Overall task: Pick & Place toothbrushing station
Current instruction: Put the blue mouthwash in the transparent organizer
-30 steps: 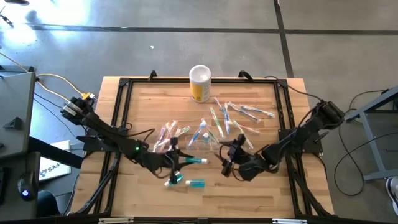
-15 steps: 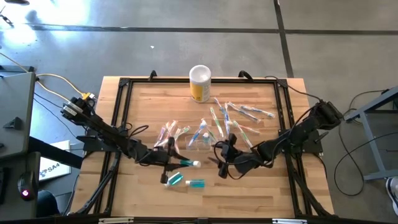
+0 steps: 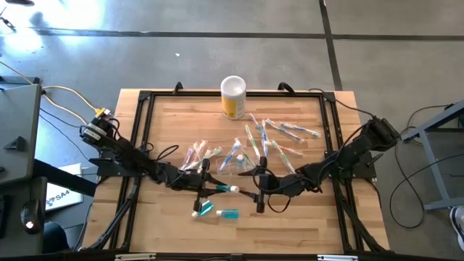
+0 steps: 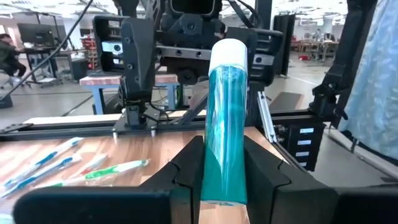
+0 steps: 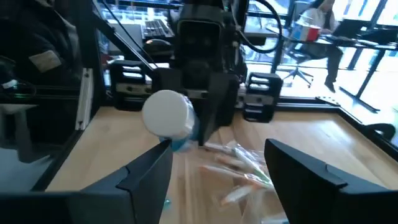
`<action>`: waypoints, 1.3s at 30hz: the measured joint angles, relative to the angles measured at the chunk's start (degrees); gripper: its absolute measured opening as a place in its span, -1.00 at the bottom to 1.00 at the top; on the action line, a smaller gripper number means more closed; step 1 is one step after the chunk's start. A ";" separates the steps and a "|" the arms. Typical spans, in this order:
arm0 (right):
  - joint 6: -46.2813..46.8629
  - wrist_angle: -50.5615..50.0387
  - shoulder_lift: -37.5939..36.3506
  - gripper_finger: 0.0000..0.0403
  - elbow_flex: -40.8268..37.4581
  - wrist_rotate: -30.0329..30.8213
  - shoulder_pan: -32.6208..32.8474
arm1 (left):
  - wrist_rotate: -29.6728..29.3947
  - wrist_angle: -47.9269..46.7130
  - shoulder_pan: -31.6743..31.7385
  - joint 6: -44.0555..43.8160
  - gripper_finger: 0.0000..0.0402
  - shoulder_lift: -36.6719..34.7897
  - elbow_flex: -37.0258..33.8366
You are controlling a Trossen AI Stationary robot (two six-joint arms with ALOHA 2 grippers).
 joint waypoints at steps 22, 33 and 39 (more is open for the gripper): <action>-1.12 2.37 0.00 0.10 0.02 -8.34 -2.78 | -1.63 -2.67 2.05 0.67 -0.65 0.87 1.53; -1.62 0.27 -0.02 -0.56 0.02 -8.10 -2.78 | -2.03 -2.74 2.03 1.33 -0.65 0.85 1.55; -1.67 -0.11 0.00 -0.56 0.02 -7.98 -2.76 | -1.89 -4.19 2.05 1.34 -0.60 0.79 1.55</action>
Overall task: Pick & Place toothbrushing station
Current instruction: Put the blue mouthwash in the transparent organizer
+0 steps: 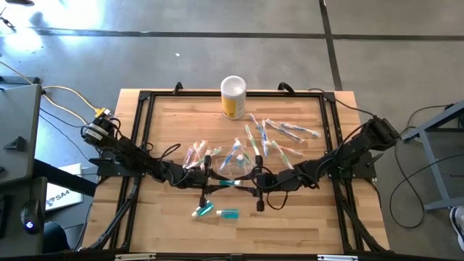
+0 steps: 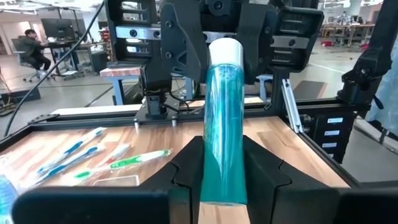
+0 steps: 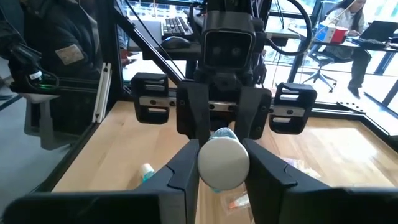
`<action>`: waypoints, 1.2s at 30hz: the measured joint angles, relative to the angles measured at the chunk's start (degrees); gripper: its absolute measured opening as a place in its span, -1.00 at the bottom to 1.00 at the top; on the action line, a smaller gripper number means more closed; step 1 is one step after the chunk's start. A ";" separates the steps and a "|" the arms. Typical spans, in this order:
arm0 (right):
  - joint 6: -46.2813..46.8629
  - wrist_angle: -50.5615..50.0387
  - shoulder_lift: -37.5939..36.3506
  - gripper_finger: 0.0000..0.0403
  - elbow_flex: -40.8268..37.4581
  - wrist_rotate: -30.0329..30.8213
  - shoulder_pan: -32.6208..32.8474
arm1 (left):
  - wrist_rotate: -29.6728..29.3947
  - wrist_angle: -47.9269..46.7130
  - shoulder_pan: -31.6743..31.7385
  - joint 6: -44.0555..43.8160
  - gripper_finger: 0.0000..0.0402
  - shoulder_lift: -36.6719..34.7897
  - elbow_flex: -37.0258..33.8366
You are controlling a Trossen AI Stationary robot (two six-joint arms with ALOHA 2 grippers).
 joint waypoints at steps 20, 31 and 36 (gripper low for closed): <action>7.02 -9.90 -0.57 -0.56 0.00 6.40 0.94 | -1.47 -1.72 -0.02 -3.57 0.30 0.00 0.00; 14.18 -16.10 -0.58 -0.56 0.00 7.27 0.17 | -11.28 -17.58 -0.02 -5.51 0.31 -6.72 0.00; 17.10 -18.57 -0.58 -0.56 0.00 6.96 -3.10 | -12.23 -25.12 -0.04 -8.63 0.31 -11.54 0.00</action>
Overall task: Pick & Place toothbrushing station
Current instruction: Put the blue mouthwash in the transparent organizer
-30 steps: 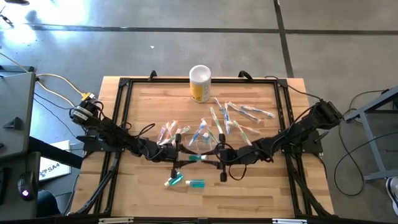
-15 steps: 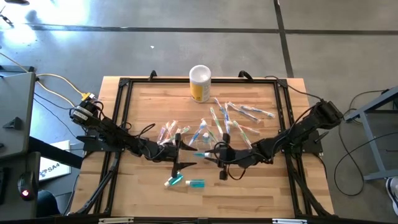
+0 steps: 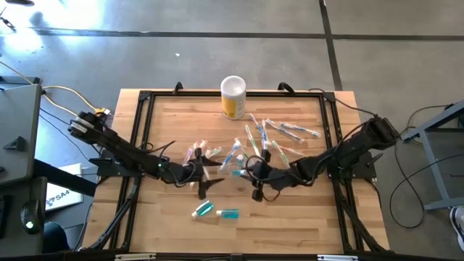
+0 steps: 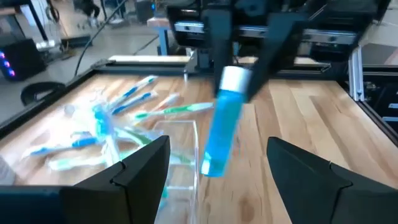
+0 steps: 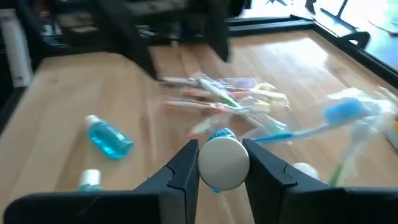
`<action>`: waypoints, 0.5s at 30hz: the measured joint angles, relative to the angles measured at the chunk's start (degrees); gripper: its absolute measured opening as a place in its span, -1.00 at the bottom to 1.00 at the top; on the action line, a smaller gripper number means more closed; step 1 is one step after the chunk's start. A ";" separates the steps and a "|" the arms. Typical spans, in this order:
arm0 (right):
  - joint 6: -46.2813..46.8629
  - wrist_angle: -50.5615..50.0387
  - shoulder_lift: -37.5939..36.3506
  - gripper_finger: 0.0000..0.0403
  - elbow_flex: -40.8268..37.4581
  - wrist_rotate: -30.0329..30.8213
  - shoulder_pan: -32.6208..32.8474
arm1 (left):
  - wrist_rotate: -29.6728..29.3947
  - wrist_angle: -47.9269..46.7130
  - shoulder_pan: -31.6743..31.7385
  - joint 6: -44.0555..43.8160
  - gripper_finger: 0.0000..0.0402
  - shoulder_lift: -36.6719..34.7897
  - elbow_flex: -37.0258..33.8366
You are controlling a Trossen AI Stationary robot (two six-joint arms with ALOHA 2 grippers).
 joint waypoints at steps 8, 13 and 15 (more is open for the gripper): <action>1.51 -3.53 -0.01 -0.56 0.00 -6.54 -5.97 | -0.13 -6.65 0.00 -3.14 0.31 -1.51 0.00; 2.17 -6.22 -0.01 -0.56 0.00 -7.54 -7.93 | -0.13 -8.40 0.00 -3.65 0.31 -1.51 0.00; 3.02 -7.45 -0.01 -0.56 0.00 -7.69 -8.55 | -0.11 -8.34 0.00 -3.64 0.31 -1.51 0.00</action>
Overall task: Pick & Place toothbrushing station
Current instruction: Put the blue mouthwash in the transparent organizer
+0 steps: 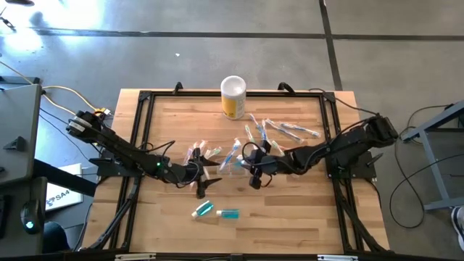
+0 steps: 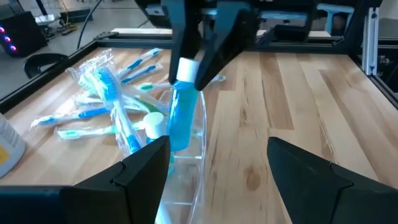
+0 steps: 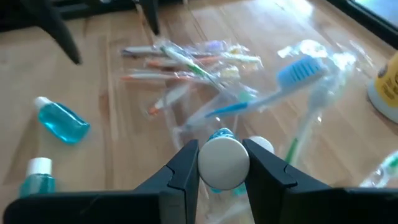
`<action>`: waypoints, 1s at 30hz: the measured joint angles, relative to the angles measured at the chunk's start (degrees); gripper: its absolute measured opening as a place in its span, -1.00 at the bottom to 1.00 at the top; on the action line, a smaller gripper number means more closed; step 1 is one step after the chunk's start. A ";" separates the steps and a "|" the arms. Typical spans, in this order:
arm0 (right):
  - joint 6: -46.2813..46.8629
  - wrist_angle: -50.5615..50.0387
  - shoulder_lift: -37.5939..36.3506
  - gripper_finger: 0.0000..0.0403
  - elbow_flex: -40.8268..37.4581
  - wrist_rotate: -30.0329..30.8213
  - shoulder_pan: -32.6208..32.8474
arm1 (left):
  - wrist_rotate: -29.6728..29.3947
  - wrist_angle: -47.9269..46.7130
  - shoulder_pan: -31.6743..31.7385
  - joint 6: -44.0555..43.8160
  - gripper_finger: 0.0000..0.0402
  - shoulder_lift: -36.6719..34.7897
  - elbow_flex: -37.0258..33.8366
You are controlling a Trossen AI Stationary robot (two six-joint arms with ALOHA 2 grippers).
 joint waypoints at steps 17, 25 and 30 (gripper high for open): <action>4.37 -5.17 0.00 -0.56 0.00 -6.91 -3.69 | 0.04 -0.46 0.00 -0.87 0.31 0.00 0.00; 7.35 -6.31 0.00 -0.46 0.00 -6.34 -3.74 | 0.91 -0.46 0.00 -0.89 0.31 0.02 0.00; 7.68 -7.55 0.00 -0.43 0.00 -5.97 -3.72 | 1.05 -0.48 0.00 -0.94 0.31 0.02 0.00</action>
